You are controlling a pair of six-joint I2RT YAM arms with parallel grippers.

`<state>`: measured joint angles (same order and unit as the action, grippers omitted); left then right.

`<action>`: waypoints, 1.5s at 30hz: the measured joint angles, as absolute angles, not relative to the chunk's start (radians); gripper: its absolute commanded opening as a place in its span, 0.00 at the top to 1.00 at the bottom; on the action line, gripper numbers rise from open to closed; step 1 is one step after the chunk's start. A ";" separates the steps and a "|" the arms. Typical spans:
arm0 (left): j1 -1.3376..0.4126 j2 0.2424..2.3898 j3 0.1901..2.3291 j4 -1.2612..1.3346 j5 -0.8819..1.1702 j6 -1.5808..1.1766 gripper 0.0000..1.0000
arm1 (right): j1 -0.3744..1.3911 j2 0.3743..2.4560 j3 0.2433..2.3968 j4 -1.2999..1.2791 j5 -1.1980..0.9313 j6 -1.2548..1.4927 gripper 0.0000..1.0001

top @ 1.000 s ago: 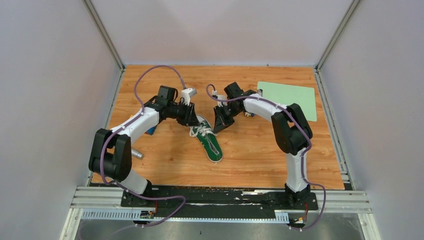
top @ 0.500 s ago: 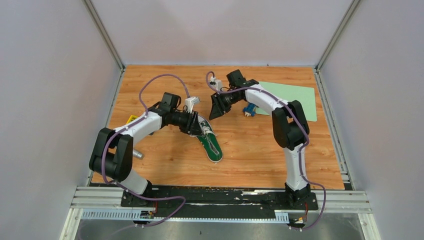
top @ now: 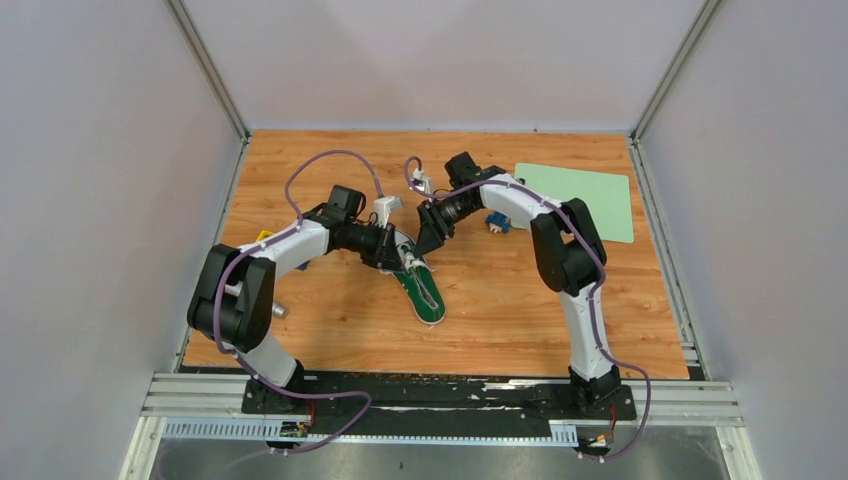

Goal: Tie the shoes
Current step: Adjust the shoelace on the shoe.

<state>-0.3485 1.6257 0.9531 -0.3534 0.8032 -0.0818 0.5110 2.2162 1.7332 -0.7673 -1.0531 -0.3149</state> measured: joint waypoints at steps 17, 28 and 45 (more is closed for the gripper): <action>-0.348 1.625 0.954 -0.345 0.808 -0.081 0.93 | 0.555 2.216 1.757 -0.771 -1.119 -0.361 0.78; -0.348 1.625 0.953 -0.323 0.808 -0.082 0.95 | 0.563 2.216 1.760 -0.783 -1.108 -0.373 0.76; -0.348 1.605 0.936 -0.318 0.807 -0.069 1.00 | 0.530 2.213 1.797 -0.782 -1.124 -0.252 1.00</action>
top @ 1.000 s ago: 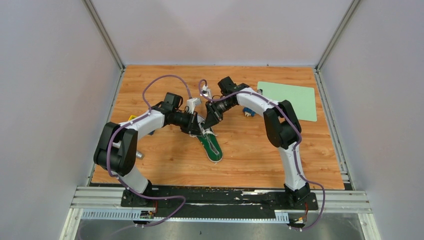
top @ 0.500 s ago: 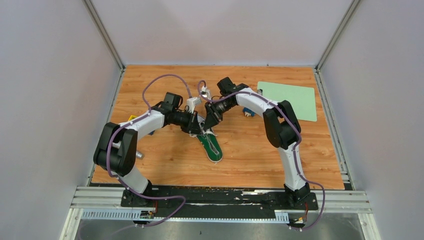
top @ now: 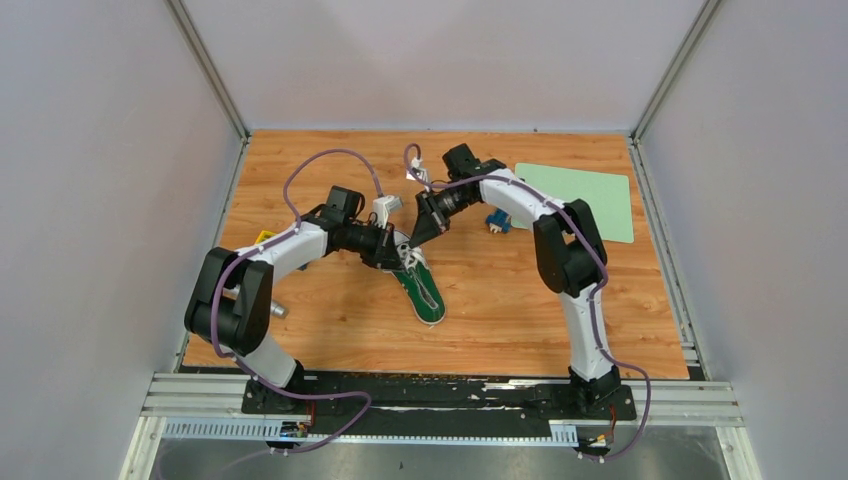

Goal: Tie the shoes
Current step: Adjust the shoelace on the shoe.

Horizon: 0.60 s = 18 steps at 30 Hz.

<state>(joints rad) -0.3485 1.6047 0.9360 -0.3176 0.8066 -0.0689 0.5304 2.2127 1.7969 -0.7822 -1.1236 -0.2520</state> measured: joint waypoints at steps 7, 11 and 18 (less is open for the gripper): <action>-0.348 1.604 0.928 -0.324 0.801 -0.045 1.00 | 0.457 2.132 1.769 -0.714 -1.205 -0.081 1.00; -0.348 1.604 0.928 -0.331 0.792 -0.033 1.00 | 0.445 2.067 1.716 -0.646 -1.246 0.034 1.00; -0.348 1.604 0.929 -0.373 0.772 0.031 1.00 | 0.447 2.052 1.652 -0.548 -1.288 0.212 1.00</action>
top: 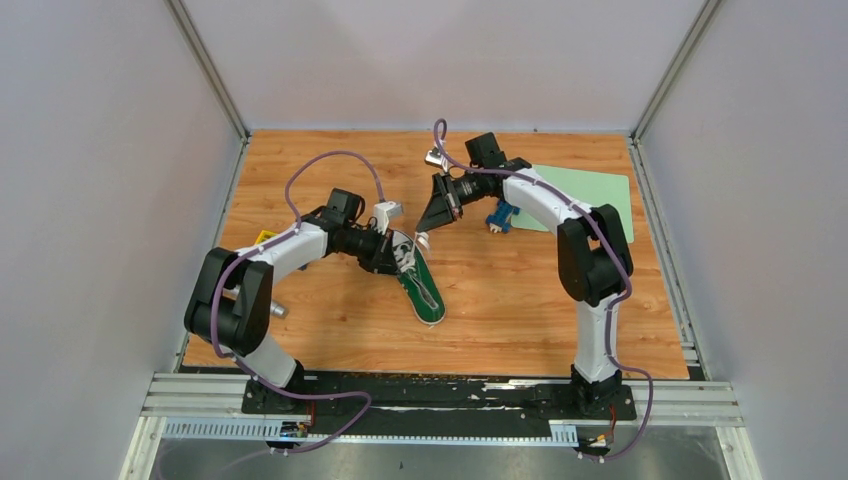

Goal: Tie the shoes
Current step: Adjust the shoelace on the shoe.

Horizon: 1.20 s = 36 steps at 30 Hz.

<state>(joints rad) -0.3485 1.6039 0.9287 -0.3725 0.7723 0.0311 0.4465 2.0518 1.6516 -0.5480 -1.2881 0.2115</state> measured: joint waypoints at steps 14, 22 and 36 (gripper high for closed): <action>-0.350 1.562 1.089 -0.551 0.728 0.383 1.00 | 0.413 1.929 1.538 -0.477 -1.256 0.336 1.00; -0.349 1.572 1.120 -0.594 0.725 0.466 1.00 | 0.411 1.914 1.514 -0.475 -1.195 0.342 0.94; -0.330 1.481 0.990 -0.639 0.680 0.438 0.50 | 0.435 2.271 1.745 -0.181 -1.257 0.728 0.77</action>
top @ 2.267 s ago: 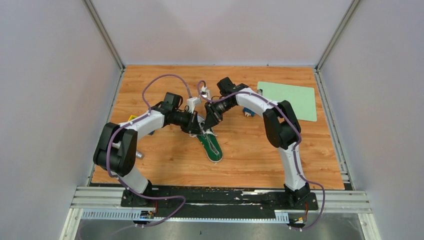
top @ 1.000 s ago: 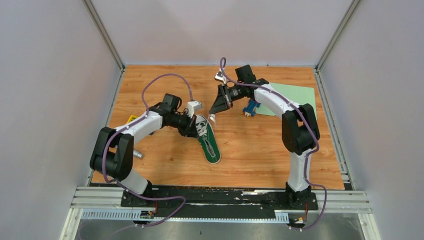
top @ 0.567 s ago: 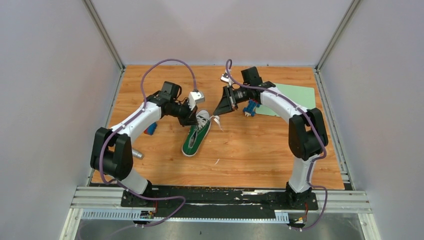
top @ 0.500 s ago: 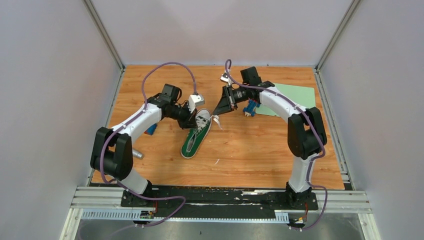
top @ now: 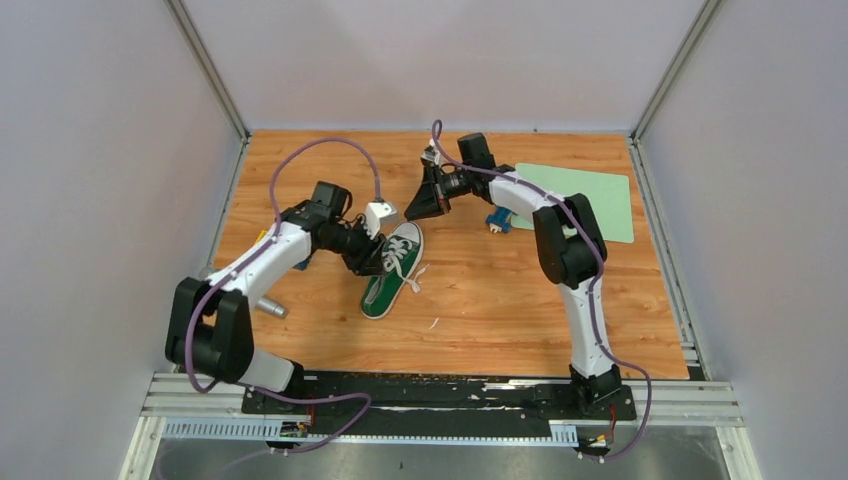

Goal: Tie the shoes
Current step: Adjust the shoelace on the shoe.

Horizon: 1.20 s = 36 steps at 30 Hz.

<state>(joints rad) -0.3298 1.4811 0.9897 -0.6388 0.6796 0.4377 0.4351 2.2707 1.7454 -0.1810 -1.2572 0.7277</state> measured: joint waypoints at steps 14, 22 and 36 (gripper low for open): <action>-0.530 1.559 1.278 -0.757 0.614 0.769 0.41 | 0.193 1.880 1.564 -0.445 -0.973 0.397 0.44; -0.686 1.826 1.373 -0.786 0.329 0.522 0.45 | -0.022 1.726 1.521 -0.502 -0.844 0.356 0.44; -0.778 1.947 1.346 -0.745 0.091 0.199 0.79 | -0.065 1.671 1.410 -0.536 -0.830 0.366 0.46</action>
